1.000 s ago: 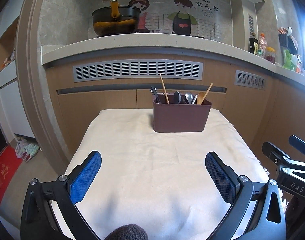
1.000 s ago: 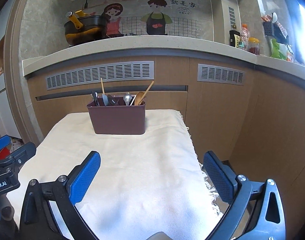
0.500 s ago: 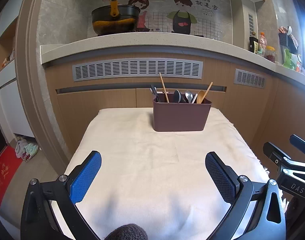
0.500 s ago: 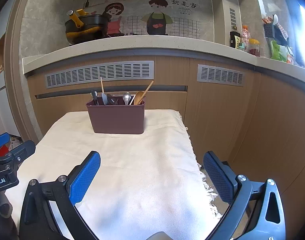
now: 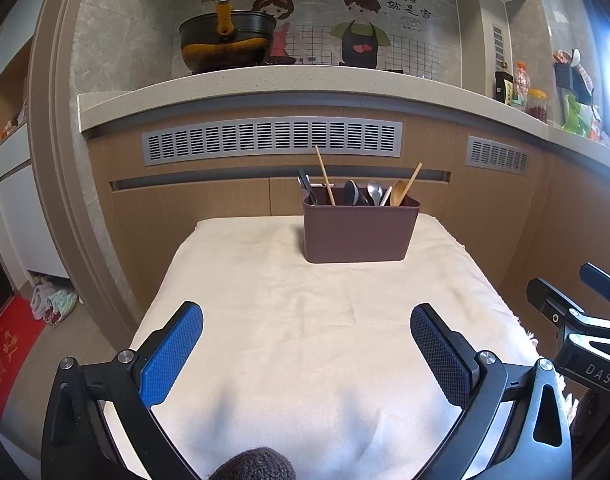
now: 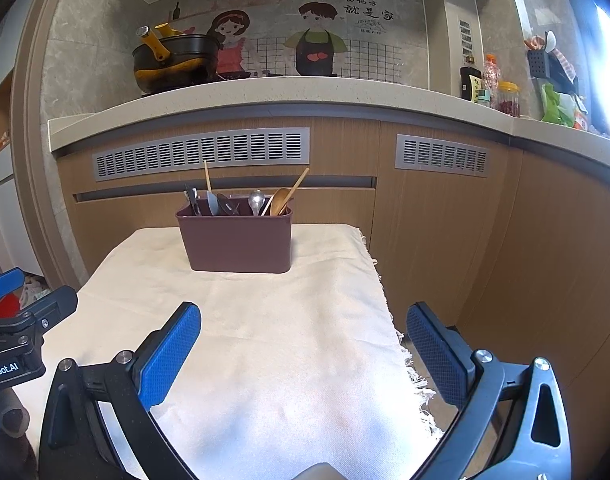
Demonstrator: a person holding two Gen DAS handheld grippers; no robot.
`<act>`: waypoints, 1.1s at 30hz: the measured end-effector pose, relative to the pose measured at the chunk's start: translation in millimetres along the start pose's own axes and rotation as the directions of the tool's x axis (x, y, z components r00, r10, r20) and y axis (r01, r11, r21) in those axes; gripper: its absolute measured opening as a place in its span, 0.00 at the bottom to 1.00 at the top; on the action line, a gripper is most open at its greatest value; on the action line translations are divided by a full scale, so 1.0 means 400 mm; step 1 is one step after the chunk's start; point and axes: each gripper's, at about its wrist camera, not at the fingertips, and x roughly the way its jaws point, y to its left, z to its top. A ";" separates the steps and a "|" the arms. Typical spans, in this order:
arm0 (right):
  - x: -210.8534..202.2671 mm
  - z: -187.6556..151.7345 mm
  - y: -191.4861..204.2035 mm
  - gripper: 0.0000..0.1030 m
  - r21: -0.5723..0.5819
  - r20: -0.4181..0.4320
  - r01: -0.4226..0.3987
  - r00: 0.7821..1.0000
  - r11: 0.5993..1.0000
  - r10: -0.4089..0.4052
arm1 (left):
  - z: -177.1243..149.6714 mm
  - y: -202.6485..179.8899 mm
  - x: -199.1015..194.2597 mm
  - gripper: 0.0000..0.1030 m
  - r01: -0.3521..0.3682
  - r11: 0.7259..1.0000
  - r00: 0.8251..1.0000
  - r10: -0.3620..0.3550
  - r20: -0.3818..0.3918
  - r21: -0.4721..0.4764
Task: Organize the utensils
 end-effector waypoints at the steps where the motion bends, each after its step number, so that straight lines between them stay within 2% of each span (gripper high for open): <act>1: 0.000 0.000 0.000 0.99 0.000 0.000 0.001 1.000 1.000 -0.001 | -0.001 -0.001 0.000 1.00 0.000 1.000 1.000 0.000 -0.001 0.000; 33: -0.003 -0.006 0.000 1.00 0.006 -0.007 -0.005 1.000 1.000 0.005 | -0.010 0.006 0.003 1.00 -0.004 1.000 1.000 0.004 -0.006 -0.007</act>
